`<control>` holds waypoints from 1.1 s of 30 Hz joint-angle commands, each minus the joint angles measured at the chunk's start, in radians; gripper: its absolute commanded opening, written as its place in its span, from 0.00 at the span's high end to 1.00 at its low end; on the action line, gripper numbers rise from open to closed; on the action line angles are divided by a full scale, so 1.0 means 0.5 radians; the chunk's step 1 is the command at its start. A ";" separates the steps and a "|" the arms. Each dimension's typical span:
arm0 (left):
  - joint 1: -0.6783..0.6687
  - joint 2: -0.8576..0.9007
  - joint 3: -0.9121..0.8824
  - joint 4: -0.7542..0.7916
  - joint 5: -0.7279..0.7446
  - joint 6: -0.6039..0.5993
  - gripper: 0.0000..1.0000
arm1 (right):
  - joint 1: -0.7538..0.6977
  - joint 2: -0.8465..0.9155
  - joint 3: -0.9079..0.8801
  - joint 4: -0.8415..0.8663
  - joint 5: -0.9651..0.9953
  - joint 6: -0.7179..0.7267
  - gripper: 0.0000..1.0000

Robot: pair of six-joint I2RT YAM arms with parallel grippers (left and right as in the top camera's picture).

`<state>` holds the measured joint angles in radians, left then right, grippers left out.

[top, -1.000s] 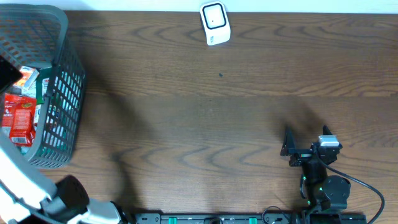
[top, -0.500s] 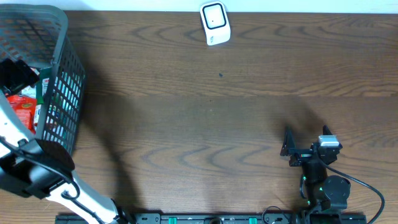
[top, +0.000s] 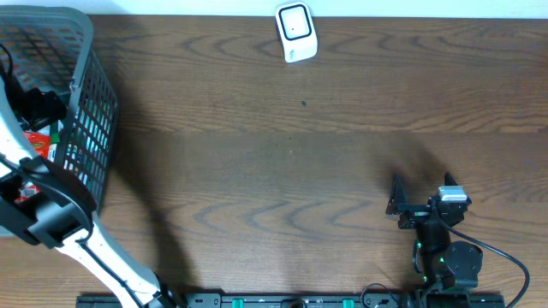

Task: Scan the item barcode
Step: 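Grasp the green-lidded Knorr jar in the basket with the left gripper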

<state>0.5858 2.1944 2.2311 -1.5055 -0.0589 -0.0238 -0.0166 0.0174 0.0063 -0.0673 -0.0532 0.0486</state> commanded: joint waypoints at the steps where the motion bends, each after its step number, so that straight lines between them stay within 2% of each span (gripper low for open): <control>1: 0.010 0.097 -0.008 0.008 0.012 0.064 0.02 | -0.025 -0.008 -0.002 -0.008 -0.001 -0.002 0.01; 16: 0.010 0.274 -0.027 0.007 0.013 0.053 0.03 | -0.025 -0.008 -0.002 -0.008 -0.001 -0.002 0.01; 28: 0.010 0.274 -0.262 0.097 0.013 0.000 0.04 | -0.025 -0.008 -0.002 -0.008 -0.001 -0.002 0.01; 33: 0.010 0.267 -0.243 0.136 0.014 -0.108 0.11 | -0.025 -0.007 -0.002 -0.008 -0.001 -0.002 0.01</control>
<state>0.5873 2.3322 2.1033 -1.4384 -0.0547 -0.0319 -0.0166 0.0177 0.0063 -0.0673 -0.0532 0.0486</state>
